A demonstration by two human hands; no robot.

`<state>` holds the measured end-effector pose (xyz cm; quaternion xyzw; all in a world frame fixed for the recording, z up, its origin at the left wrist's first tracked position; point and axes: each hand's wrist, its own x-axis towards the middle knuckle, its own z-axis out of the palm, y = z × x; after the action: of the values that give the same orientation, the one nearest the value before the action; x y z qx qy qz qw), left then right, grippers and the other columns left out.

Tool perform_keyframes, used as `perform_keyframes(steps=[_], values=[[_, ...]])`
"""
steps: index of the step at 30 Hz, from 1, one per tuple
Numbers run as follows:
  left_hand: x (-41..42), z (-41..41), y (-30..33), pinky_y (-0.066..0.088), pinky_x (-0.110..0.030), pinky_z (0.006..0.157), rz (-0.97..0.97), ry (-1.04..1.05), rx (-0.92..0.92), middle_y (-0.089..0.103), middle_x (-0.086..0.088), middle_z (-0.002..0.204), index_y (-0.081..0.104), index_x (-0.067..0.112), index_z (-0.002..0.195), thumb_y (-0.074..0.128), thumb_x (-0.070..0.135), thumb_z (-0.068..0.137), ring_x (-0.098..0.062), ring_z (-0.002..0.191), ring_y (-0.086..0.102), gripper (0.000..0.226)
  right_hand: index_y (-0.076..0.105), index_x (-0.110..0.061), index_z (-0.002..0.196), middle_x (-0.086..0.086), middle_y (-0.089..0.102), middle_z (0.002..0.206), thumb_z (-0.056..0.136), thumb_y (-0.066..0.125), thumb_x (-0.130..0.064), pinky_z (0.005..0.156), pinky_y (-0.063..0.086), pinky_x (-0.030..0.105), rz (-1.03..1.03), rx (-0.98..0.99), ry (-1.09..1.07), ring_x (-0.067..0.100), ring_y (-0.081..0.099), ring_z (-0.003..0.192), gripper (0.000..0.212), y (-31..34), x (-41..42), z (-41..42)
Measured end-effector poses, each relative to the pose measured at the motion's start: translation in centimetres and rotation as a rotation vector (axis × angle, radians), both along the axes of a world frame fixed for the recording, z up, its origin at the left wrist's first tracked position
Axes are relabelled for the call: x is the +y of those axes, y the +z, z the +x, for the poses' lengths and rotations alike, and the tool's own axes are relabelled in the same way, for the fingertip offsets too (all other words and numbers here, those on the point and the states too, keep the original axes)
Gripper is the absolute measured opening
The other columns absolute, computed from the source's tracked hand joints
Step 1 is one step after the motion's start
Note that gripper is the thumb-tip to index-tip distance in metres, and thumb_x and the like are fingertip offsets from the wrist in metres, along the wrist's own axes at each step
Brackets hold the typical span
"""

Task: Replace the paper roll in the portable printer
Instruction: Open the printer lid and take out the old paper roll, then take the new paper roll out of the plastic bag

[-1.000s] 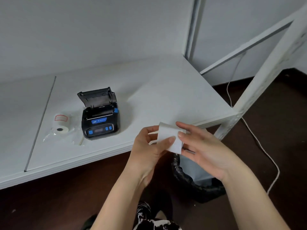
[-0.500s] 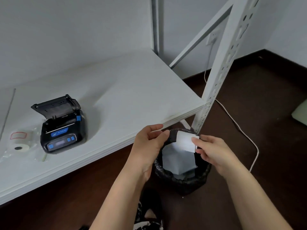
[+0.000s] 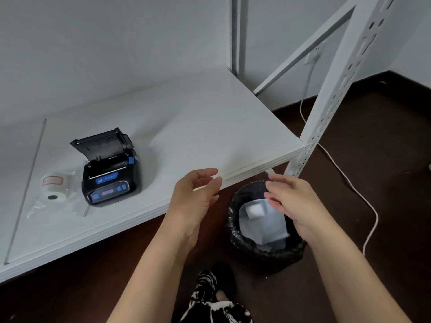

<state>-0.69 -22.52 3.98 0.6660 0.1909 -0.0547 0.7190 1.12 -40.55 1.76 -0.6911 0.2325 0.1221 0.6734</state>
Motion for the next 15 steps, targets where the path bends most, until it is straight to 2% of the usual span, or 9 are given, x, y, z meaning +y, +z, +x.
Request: perform_keyframes(steps=[2, 5, 9, 15], values=[[1.7, -0.6, 0.6, 0.053, -0.033, 0.088, 0.002, 0.056, -0.038, 0.061, -0.003, 0.097, 0.068, 0.014, 0.096, 0.062, 0.011, 0.088, -0.019, 0.087, 0.062, 0.011, 0.069, -0.013, 0.103, 0.002, 0.072, 0.094, 0.091, 0.06, -0.014, 0.076, 0.052, 0.021, 0.039, -0.095, -0.013, 0.011, 0.067, 0.086, 0.015, 1.3, 2.0, -0.2], [4.6, -1.7, 1.2, 0.053, -0.031, 0.082, 0.007, 0.162, -0.093, 0.065, -0.001, 0.102, 0.068, 0.013, 0.084, 0.06, 0.014, 0.09, -0.02, 0.086, 0.065, 0.011, 0.07, -0.019, 0.089, -0.004, 0.072, 0.071, 0.093, 0.055, -0.012, 0.068, 0.05, 0.018, 0.1, -0.214, 0.013, 0.003, 0.063, 0.065, 0.017, 3.1, 5.4, -0.5], [9.1, -3.2, 1.2, 0.051, -0.026, 0.074, 0.008, 0.3, -0.119, 0.065, -0.005, 0.102, 0.067, 0.013, 0.081, 0.057, 0.014, 0.091, -0.018, 0.084, 0.065, 0.014, 0.07, -0.02, 0.087, -0.004, 0.069, 0.067, 0.093, 0.053, -0.01, 0.065, 0.05, 0.016, 0.139, -0.273, 0.084, 0.005, 0.061, 0.062, 0.02, 4.5, 10.7, -0.9], [15.8, -5.8, 0.5, 0.051, -0.027, 0.073, 0.039, 0.493, -0.134, 0.064, -0.006, 0.093, 0.066, 0.012, 0.083, 0.056, 0.012, 0.091, -0.019, 0.078, 0.063, 0.013, 0.071, -0.021, 0.085, -0.005, 0.071, 0.07, 0.094, 0.043, -0.001, 0.068, 0.05, 0.021, 0.132, -0.318, 0.235, 0.006, 0.059, 0.062, 0.036, 5.2, 18.8, -1.2]])
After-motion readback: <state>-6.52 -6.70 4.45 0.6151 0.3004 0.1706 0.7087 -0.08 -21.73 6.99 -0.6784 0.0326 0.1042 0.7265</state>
